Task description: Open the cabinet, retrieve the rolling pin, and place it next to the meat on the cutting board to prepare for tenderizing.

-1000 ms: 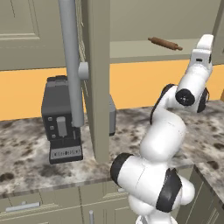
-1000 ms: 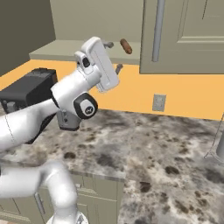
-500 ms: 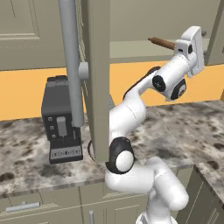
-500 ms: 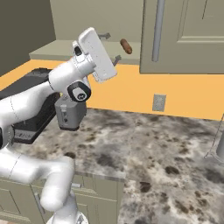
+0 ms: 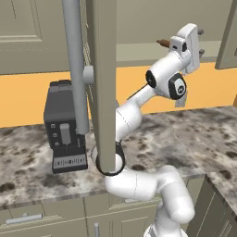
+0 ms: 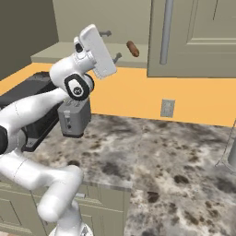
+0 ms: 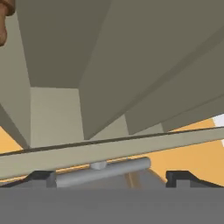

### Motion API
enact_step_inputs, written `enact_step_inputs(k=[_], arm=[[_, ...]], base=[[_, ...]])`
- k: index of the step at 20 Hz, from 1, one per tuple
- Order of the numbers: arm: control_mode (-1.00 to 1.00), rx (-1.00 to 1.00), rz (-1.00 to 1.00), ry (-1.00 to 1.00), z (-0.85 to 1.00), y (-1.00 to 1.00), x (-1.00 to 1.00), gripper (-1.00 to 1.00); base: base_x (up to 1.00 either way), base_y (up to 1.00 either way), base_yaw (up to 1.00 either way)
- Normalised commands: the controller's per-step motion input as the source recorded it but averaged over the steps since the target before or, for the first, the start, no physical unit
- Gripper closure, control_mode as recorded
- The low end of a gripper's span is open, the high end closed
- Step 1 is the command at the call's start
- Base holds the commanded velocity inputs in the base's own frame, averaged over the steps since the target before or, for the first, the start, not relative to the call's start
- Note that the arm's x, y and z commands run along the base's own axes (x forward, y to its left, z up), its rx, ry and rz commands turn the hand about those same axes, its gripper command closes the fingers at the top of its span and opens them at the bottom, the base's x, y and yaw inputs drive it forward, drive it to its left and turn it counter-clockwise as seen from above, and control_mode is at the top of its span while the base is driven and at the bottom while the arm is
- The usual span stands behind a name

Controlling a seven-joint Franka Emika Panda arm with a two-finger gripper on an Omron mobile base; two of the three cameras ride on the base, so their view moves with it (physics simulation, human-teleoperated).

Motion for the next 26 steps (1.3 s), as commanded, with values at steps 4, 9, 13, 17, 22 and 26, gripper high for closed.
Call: enact_step_inputs(k=[4,9,13,17,22,26], arm=[[-1.00,0.05,0.11,-0.02,0.00,0.00,0.00,-1.00],[-1.00,0.06,0.12,-0.02,0.00,-0.03,0.00,-1.00],[-1.00,0.01,0.06,-0.06,0.00,-0.01,-0.09,-1.00],[-1.00,0.02,0.00,-0.06,0.02,-0.11,0.00,-1.00],[-1.00,0.04,0.00,0.00,0.14,-0.18,0.05,-1.00],[-1.00,0.05,0.00,0.02,0.16,-0.23,0.22,-1.00]], base=[[0.00,0.00,0.00],[0.00,0.00,0.00],[0.00,0.00,0.00],[0.00,0.00,0.00],[0.00,0.00,0.00],[0.00,0.00,0.00]])
